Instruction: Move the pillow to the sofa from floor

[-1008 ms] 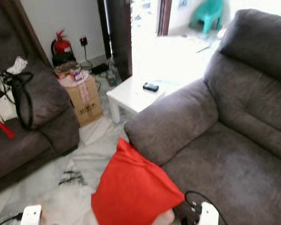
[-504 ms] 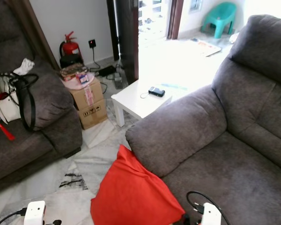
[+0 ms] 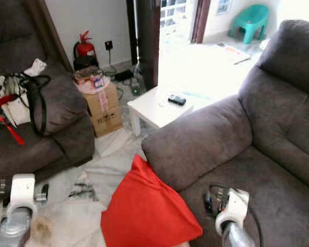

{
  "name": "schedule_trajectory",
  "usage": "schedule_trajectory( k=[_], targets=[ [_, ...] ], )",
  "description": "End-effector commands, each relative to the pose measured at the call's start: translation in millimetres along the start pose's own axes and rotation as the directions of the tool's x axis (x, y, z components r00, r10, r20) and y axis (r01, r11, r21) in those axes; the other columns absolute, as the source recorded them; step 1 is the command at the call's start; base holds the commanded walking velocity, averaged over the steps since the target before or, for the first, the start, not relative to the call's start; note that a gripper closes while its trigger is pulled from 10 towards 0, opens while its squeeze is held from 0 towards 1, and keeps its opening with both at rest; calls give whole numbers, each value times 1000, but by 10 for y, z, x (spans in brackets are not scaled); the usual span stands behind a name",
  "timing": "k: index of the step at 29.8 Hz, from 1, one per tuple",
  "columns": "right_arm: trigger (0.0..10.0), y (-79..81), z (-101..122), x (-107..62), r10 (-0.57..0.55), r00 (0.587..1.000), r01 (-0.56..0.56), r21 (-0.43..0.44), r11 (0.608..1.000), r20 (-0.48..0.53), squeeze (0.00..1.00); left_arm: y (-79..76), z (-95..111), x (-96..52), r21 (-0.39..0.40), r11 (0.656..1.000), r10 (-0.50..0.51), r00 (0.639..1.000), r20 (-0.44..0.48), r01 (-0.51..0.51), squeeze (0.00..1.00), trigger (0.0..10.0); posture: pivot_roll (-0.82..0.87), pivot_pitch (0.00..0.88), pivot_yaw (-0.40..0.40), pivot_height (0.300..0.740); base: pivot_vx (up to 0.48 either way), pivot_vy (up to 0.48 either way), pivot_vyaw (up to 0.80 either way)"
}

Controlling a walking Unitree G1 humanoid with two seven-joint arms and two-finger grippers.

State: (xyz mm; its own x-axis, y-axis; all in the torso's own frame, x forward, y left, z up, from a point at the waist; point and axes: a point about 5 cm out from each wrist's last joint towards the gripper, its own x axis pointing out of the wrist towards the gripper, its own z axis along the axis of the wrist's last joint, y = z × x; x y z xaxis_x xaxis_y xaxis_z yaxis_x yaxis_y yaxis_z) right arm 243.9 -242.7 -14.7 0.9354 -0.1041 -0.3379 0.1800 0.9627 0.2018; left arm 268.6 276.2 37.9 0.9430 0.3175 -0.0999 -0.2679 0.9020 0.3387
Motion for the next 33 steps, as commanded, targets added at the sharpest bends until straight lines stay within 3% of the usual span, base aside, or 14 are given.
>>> schedule_trajectory(
  k=[1,2,8,11,14,20,23,26,33],
  targets=[
    [10000,25,35,-11,8,999,-7,-4,1000,44,0,-109,53,-30,12,999,-42,998,45,42,0,10000,87,57,-2,740,0,0,0],
    [10000,141,199,24,48,988,-46,-21,999,149,0,-220,300,4,-7,997,-74,984,164,76,0,10000,91,51,0,740,0,0,0],
    [10000,330,379,8,92,956,-75,-71,995,278,0,-420,620,-33,-25,990,-127,939,319,142,0,10000,88,37,10,740,0,0,0],
    [10000,449,476,-100,125,921,-95,-98,991,369,0,-471,766,-135,-12,987,-145,910,388,162,0,10000,79,17,21,740,0,0,0],
    [10000,520,488,-232,155,902,-117,-116,986,404,0,-445,779,-243,18,983,-172,899,404,181,0,10000,76,0,26,740,0,0,0],
    [10000,556,505,-336,157,899,-114,-129,985,408,0,-355,795,-335,40,985,-172,897,408,171,0,10000,79,0,28,740,0,0,0],
    [10000,678,483,-329,201,905,-145,-172,974,376,0,-325,745,-327,37,989,-145,917,372,141,0,10000,86,0,12,740,0,0,0],
    [10000,703,537,-276,168,906,-132,-119,984,389,0,-326,796,-290,12,992,-119,917,380,123,0,10000,93,0,8,740,0,0,0],
    [10000,739,582,-217,181,914,-143,-128,981,363,0,-365,816,-277,0,991,-124,922,367,133,0,10000,89,0,8,740,0,0,0]
  ],
)
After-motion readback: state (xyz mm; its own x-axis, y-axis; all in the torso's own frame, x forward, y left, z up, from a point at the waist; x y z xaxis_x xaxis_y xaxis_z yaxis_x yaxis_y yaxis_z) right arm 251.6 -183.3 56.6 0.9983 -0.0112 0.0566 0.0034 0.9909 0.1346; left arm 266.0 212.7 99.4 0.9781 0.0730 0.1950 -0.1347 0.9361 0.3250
